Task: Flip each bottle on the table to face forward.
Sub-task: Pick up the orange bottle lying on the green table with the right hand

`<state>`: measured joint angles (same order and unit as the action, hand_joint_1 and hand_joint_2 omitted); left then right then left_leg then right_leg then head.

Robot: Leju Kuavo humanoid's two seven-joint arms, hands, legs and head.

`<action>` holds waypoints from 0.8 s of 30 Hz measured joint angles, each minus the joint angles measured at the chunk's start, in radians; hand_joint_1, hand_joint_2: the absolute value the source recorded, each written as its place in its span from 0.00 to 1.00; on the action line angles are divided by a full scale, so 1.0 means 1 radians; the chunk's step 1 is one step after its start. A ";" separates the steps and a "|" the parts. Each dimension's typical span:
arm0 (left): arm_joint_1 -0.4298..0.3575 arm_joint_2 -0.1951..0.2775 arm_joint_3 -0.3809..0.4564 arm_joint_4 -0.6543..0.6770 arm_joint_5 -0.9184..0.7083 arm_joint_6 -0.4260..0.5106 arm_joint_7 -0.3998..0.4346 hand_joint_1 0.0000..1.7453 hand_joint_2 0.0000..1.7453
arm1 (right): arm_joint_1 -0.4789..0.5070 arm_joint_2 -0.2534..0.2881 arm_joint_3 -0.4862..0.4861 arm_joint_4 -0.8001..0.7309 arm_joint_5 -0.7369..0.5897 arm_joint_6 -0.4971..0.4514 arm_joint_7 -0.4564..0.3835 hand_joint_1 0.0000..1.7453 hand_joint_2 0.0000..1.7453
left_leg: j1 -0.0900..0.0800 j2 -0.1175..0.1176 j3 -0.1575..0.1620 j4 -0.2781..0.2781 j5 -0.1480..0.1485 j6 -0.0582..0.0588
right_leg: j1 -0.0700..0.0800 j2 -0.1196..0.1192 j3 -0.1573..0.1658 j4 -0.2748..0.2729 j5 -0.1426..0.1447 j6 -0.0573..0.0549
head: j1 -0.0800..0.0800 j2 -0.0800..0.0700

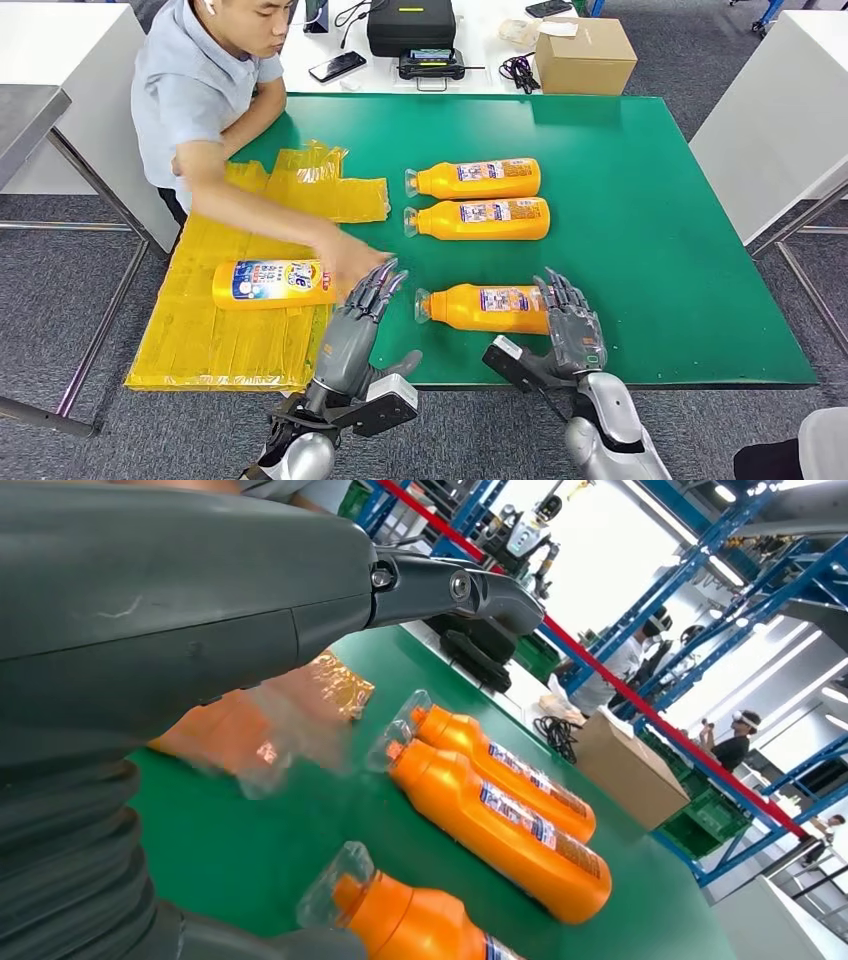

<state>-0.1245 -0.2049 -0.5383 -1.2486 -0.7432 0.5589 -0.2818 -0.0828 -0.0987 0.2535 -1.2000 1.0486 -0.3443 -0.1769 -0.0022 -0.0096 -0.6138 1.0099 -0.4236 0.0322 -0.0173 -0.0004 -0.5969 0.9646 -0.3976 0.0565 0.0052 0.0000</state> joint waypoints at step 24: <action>-0.014 0.000 -0.029 0.000 0.024 -0.039 -0.002 0.00 1.00 | -0.149 -0.046 0.079 0.180 0.064 0.082 0.024 0.00 1.00 | 0.000 0.001 0.002 0.000 0.000 0.000 | 0.000 0.000 0.002 0.000 0.000 0.000 | 0.000 0.000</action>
<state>-0.1382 -0.2052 -0.5674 -1.2486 -0.7192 0.5195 -0.2841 -0.2321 -0.1445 0.3322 -1.0203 1.1125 -0.2624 -0.1534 -0.0022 -0.0088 -0.6114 1.0100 -0.4235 0.0322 -0.0172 0.0000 -0.5953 0.9646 -0.3974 0.0567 0.0051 0.0000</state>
